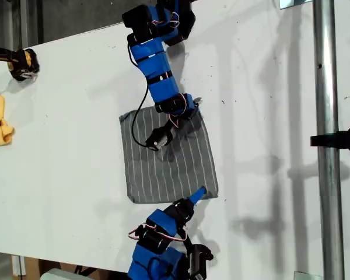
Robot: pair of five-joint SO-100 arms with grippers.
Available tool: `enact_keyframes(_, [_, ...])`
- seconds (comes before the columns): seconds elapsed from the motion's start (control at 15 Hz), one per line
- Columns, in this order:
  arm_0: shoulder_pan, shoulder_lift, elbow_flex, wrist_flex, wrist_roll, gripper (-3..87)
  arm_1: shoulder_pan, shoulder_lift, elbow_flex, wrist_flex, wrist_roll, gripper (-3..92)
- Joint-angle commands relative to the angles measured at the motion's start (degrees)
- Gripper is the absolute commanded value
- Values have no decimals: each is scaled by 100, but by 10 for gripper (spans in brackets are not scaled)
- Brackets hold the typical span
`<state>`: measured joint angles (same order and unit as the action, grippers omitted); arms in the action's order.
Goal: Grasp corners of a towel and fold twice.
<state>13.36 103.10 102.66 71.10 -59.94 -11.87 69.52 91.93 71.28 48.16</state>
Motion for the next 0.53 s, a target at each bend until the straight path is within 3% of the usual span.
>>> enact_keyframes(0.0, [97, 123, 598, -694, -290, 294, -9, 53, -325, 62, -79, -1])
enact_keyframes(0.2, [316, -202, 1230, -1617, -747, 282, -26, 53, -325, 97, -70, -1])
enact_keyframes(0.47, [677, -1336, 800, -1916, -1292, 288, -53, 53, -334, 123, -44, -1])
